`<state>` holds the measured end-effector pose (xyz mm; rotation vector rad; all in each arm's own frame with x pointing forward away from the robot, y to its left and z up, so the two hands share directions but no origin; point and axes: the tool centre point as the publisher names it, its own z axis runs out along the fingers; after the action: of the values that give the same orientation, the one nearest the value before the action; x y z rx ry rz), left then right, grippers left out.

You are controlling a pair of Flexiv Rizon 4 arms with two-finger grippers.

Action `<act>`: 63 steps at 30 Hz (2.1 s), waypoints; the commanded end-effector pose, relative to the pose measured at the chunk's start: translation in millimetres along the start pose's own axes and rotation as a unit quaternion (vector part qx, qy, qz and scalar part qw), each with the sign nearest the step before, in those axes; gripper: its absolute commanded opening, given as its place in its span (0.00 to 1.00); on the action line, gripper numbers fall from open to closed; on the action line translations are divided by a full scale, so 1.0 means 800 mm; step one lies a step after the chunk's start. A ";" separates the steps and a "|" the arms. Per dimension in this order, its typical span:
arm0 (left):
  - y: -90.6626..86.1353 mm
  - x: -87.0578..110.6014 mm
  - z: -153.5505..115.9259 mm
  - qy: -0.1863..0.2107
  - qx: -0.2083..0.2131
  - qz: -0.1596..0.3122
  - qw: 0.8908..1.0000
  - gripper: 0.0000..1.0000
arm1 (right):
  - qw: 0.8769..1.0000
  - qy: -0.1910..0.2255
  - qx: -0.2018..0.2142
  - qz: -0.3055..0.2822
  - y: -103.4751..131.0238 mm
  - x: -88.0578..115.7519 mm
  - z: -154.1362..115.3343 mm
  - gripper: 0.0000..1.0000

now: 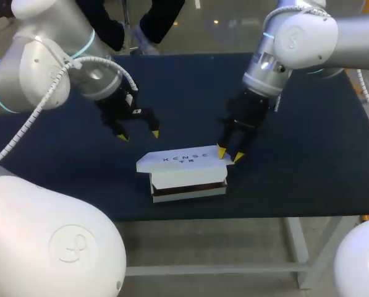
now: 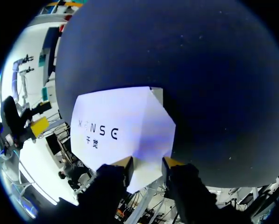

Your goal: Assemble the packaging by folding the flat box into shape, placing the metal phone stand inside, and closing the box properly

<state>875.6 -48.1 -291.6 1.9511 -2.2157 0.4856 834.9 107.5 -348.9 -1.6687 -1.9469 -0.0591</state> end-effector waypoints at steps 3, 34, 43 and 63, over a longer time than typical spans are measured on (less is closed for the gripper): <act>-0.009 0.000 0.003 0.016 -0.058 -0.078 0.995 1.00 | 1.000 0.002 -0.006 -0.002 -0.003 -0.003 0.003 0.44; 0.057 0.018 0.030 -0.007 -0.118 -0.169 0.978 0.60 | 0.999 0.000 -0.040 0.002 -0.003 -0.002 0.010 0.43; 0.077 0.019 0.044 -0.010 -0.111 -0.170 0.979 0.58 | 0.999 0.003 -0.046 0.005 -0.004 -0.004 0.012 0.43; 0.088 0.025 0.063 -0.026 -0.095 -0.160 0.982 0.54 | 0.998 0.003 -0.065 0.009 -0.004 -0.008 0.017 0.43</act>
<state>809.4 -74.5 -341.6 2.1701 -1.8390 0.1755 830.1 107.2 -362.3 -1.7621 -1.9574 -0.1775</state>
